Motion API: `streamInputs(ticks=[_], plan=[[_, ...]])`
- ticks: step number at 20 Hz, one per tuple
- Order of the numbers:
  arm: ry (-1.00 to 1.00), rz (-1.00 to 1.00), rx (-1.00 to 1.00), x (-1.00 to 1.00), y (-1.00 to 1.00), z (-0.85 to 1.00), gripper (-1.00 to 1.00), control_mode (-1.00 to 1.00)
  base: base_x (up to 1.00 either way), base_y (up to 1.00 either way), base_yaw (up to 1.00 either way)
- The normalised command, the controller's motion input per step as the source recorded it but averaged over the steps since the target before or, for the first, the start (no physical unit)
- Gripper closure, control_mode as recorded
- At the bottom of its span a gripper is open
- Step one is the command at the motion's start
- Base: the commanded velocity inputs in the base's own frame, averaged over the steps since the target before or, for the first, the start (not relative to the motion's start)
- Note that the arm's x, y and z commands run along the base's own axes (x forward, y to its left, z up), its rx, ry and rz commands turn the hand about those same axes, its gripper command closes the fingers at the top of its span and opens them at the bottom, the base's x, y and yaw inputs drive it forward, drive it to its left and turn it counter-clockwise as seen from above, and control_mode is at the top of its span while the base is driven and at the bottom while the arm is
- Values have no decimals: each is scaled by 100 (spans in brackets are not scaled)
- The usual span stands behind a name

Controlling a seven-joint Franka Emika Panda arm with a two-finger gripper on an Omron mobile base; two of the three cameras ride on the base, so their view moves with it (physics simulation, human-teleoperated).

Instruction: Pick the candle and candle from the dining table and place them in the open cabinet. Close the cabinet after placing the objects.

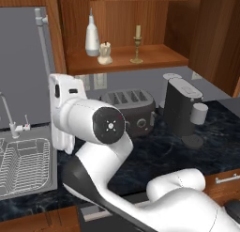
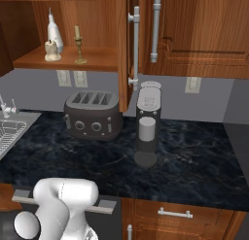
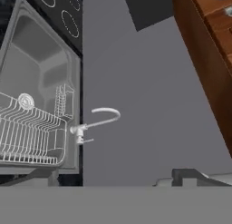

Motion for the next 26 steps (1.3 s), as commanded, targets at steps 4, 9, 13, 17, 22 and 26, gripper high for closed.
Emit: streamInputs(ticks=[4,9,13,17,22,26], plan=[[-1,0,-24,1,72,-24,-100,-100,0,0,0],[-1,0,-19,1,53,-14,-100,-100,0,0,0],[0,-5,-14,12,26,-4,-100,-100,0,0,0],[0,-11,-13,35,0,-6,-100,-100,0,0,0],[-3,-15,-15,20,-1,-6,-100,-100,0,0,0],[-1,-14,-16,27,0,-12,-100,-100,0,0,0]])
